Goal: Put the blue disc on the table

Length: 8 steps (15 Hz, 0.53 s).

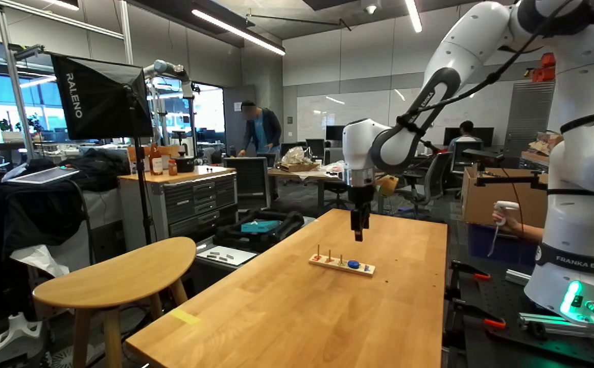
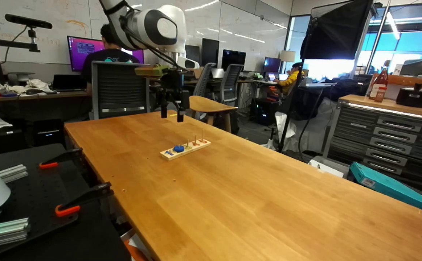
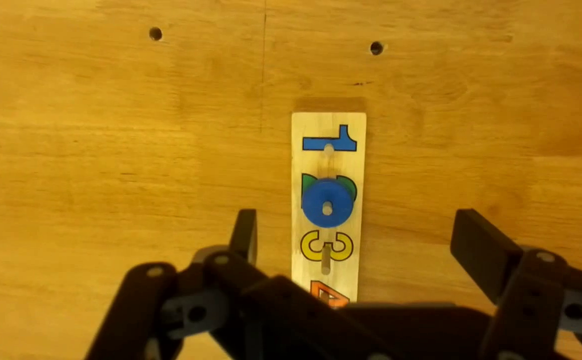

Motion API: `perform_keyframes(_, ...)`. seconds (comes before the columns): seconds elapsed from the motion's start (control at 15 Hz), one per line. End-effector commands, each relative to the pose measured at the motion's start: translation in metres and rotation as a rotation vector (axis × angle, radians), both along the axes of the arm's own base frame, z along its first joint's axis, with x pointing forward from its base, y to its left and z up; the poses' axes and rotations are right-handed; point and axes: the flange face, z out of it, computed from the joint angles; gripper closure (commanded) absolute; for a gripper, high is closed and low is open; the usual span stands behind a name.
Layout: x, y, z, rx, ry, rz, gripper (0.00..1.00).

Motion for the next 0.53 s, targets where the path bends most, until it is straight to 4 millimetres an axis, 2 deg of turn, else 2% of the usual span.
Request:
perform_keyframes(0.0, 0.035, 0.000, -0.035, 0.000, 0.043, -0.019, 0.00)
perform_keyframes(0.27, 0.045, -0.002, -0.067, 0.016, 0.096, -0.031, 0.00)
perform_keyframes(0.47, 0.049, -0.005, -0.081, 0.023, 0.114, -0.038, 0.00)
